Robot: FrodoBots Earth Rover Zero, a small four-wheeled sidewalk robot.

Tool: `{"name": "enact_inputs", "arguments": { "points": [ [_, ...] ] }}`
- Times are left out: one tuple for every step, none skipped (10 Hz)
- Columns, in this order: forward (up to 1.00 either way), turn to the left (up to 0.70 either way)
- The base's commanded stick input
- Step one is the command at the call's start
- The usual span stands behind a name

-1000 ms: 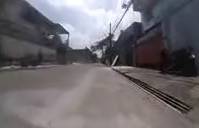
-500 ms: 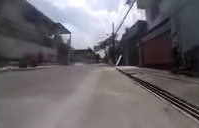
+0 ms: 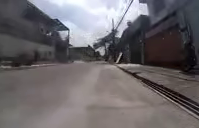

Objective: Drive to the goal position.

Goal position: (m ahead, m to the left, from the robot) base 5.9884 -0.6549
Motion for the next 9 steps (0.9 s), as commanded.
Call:
{"name": "enact_inputs", "arguments": {
  "points": [
    [1.00,0.00],
    [1.00,0.00],
    [1.00,0.00],
    [1.00,0.00],
    [1.00,0.00],
    [1.00,0.00],
    [1.00,0.00],
    [1.00,0.00],
    [1.00,0.00]
  ]
}}
